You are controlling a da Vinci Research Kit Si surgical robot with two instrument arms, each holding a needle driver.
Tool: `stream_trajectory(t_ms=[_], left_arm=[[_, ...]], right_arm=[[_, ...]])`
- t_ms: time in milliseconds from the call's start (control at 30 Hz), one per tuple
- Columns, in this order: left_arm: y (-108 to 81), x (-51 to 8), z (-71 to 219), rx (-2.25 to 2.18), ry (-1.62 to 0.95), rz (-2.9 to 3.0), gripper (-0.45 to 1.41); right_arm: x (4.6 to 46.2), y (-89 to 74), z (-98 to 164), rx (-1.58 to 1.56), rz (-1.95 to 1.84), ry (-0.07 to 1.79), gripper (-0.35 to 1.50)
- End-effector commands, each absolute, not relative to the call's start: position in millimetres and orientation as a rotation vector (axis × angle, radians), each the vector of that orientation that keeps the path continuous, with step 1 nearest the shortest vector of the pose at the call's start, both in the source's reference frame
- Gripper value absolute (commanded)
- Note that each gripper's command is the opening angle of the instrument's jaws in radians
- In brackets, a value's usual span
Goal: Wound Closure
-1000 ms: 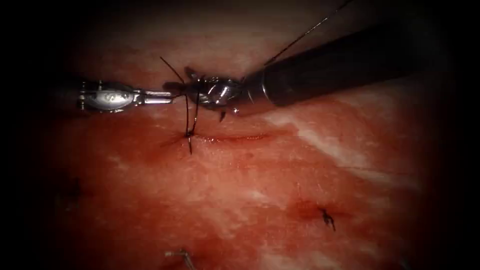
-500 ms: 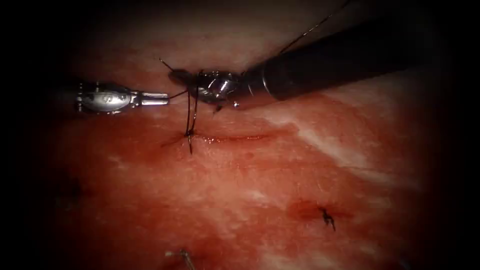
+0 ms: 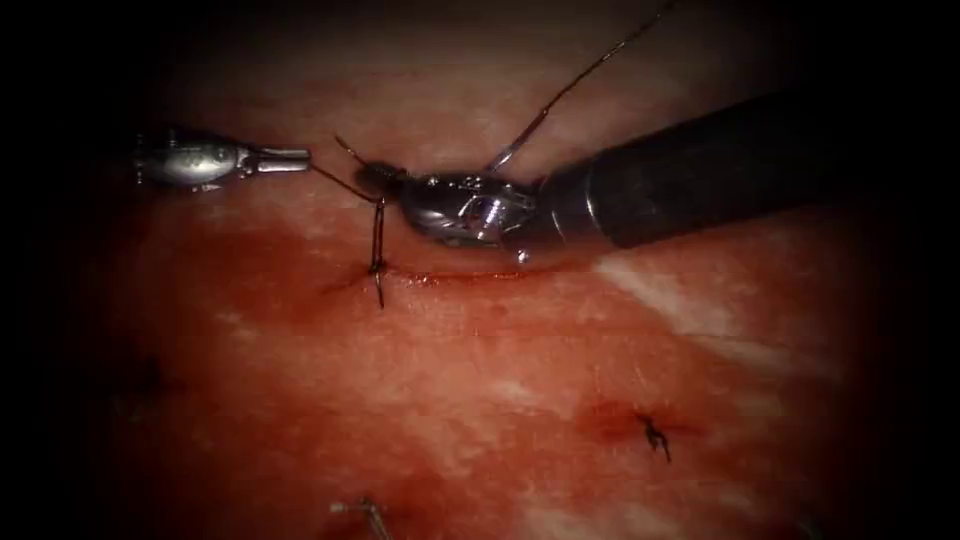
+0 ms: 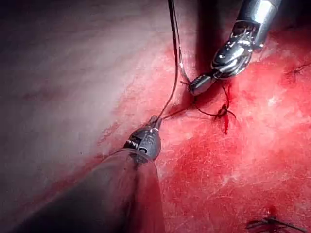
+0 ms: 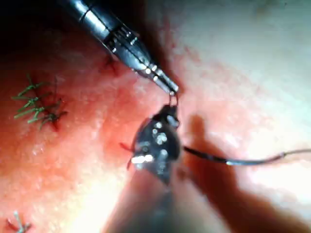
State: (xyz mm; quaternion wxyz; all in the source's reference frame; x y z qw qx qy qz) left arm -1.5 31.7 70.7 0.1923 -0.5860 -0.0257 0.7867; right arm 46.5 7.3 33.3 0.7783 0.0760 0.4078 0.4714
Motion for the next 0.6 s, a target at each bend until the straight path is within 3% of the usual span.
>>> stream_trajectory(t_ms=[33,600], left_arm=[[31.6,-2.1,71.6,-1.642,-0.074,2.208,-0.45],[36.7,-1.3,72.7,-1.613,-0.08,2.194,-0.45]], right_arm=[[47.0,4.9,32.5,0.174,1.008,0.888,-0.35],[44.0,-5.9,25.8,0.175,0.954,0.944,-0.35]])
